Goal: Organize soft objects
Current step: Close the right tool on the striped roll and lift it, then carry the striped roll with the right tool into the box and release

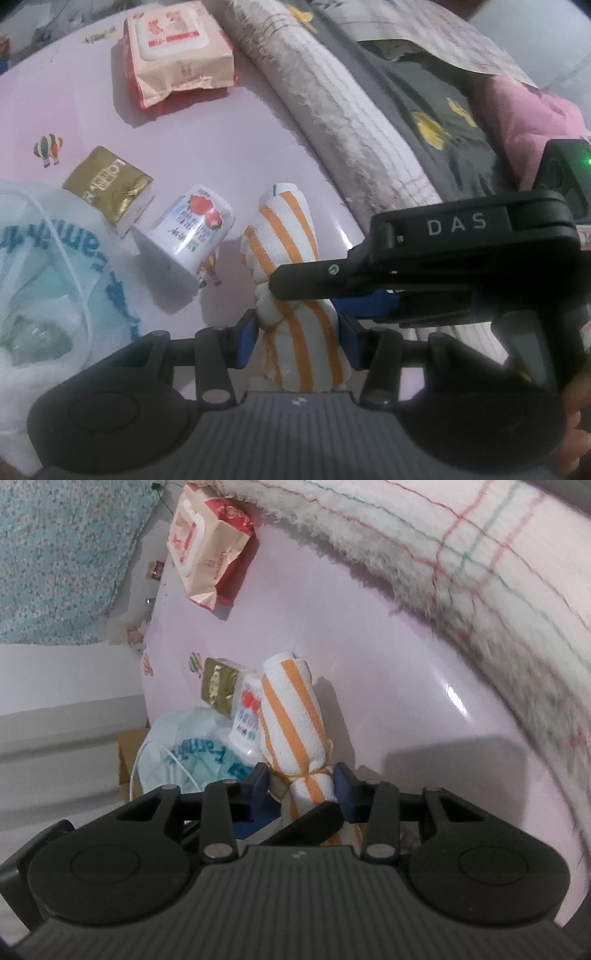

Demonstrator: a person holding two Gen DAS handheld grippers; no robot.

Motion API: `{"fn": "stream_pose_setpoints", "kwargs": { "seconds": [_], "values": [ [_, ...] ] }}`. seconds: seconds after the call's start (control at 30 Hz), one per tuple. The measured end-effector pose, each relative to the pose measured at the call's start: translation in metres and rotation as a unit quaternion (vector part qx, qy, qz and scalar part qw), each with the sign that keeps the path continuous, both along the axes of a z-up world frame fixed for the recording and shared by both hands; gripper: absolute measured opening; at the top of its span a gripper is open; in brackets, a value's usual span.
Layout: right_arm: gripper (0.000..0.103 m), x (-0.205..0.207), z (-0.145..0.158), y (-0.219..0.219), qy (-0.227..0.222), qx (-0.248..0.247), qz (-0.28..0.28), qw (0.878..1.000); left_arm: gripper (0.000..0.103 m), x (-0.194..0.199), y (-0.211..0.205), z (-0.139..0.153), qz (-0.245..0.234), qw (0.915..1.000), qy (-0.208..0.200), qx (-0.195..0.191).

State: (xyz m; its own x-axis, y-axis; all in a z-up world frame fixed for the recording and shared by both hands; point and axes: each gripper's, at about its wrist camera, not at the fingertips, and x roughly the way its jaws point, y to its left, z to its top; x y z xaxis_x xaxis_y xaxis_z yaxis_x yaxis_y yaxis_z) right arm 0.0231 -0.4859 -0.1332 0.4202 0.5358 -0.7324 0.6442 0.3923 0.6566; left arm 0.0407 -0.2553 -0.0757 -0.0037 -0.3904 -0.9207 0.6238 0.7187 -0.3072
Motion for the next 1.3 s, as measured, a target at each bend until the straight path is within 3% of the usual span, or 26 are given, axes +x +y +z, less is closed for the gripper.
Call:
{"fn": "stream_pose_setpoints", "kwargs": {
  "seconds": [0.23, 0.47, 0.67, 0.87, 1.03, 1.2, 1.3],
  "values": [
    [0.038, -0.024, 0.037, 0.034, -0.024, 0.001, -0.034, 0.999, 0.048, -0.011, 0.04, 0.038, -0.019, 0.9994, -0.021, -0.021],
    [0.038, -0.029, 0.075, 0.085, -0.051, 0.007, -0.033, 0.998, 0.047, -0.01, 0.1, 0.08, 0.0, 0.9982, -0.046, -0.037],
    [0.038, 0.002, 0.097, 0.146, -0.079, 0.027, 0.014, 0.996, 0.047, 0.005, 0.176, 0.111, 0.059, 0.995, -0.077, -0.024],
    [0.038, 0.065, 0.106, 0.236, -0.113, 0.076, 0.104, 0.985, 0.047, 0.026, 0.275, 0.136, 0.154, 0.9811, -0.116, 0.013],
    [0.038, 0.12, 0.095, 0.334, -0.125, 0.119, 0.197, 0.965, 0.047, 0.039, 0.36, 0.128, 0.219, 0.965, -0.13, 0.063],
    [0.038, 0.16, 0.057, 0.433, -0.106, 0.156, 0.273, 0.943, 0.047, 0.052, 0.431, 0.093, 0.278, 0.9476, -0.111, 0.112],
    [0.038, 0.174, 0.033, 0.479, -0.091, 0.154, 0.316, 0.932, 0.047, 0.057, 0.458, 0.067, 0.295, 0.9416, -0.091, 0.135]
  ]
}}
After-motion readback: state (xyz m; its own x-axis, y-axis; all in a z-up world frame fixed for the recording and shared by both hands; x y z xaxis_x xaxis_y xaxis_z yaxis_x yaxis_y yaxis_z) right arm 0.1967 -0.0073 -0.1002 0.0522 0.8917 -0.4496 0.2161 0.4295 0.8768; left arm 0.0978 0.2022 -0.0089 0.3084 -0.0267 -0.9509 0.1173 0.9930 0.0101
